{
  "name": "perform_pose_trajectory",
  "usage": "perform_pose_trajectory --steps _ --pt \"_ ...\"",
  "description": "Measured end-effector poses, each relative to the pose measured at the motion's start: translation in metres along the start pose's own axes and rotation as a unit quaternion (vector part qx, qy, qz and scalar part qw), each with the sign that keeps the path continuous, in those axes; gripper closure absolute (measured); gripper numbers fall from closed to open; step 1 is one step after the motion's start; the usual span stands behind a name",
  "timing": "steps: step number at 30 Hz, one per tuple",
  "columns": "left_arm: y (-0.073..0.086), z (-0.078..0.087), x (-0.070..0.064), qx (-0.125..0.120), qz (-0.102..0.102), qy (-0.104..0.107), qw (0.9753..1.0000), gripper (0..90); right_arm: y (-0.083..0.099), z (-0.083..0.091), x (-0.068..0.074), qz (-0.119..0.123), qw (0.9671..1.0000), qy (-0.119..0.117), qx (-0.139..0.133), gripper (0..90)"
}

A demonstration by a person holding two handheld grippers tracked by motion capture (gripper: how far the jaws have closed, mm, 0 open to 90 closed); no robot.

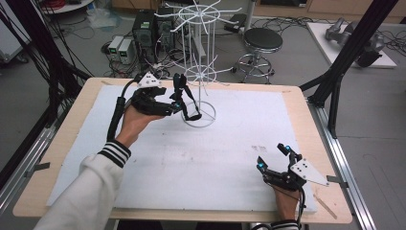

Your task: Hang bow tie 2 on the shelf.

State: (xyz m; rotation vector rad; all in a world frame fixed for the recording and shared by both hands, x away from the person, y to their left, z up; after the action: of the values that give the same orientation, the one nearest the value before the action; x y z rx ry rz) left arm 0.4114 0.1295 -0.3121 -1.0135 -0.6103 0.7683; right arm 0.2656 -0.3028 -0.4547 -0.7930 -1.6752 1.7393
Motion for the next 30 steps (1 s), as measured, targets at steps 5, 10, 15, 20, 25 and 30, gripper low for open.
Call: perform_pose_trajectory --steps 5,10,15,20,25,30 --pt "0.005 0.021 0.005 -0.048 -0.006 0.018 0.9987 14.2 0.0 0.0 0.0 -0.005 1.0 0.0 0.0 10.9" --pt "0.02 0.043 0.014 -0.099 -0.021 0.024 0.9946 13.0 0.0 0.001 0.0 -0.007 1.0 -0.002 0.0 10.9" --pt "0.049 0.064 0.024 -0.135 0.01 0.008 0.9907 13.0 0.0 0.0 0.0 -0.004 1.0 -0.001 0.0 10.9" --pt "0.087 0.085 0.027 -0.169 0.02 -0.022 0.9851 12.2 0.0 0.001 0.0 -0.005 1.0 -0.001 0.0 10.9" --pt "0.131 0.103 0.026 -0.203 0.041 -0.043 0.9774 12.2 0.0 0.0 0.0 -0.004 1.0 0.001 0.0 10.9" --pt "0.162 0.111 0.026 -0.21 0.045 -0.065 0.9746 12.1 0.0 0.0 0.0 -0.004 1.0 0.003 0.0 10.9"
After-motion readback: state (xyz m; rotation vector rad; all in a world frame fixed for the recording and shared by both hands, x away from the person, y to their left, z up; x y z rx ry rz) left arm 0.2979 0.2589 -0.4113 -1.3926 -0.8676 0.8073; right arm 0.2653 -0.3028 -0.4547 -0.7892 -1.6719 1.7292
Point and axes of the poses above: each handheld gripper's, and its own axes: z roughly backward along the jaws, y roughly out of its underside, x roughly to its left, the point moved 1 cm from there along -z, roughly forward along the jaws, and after that the axes turned 9 degrees about -y, right-handed, at the moved point
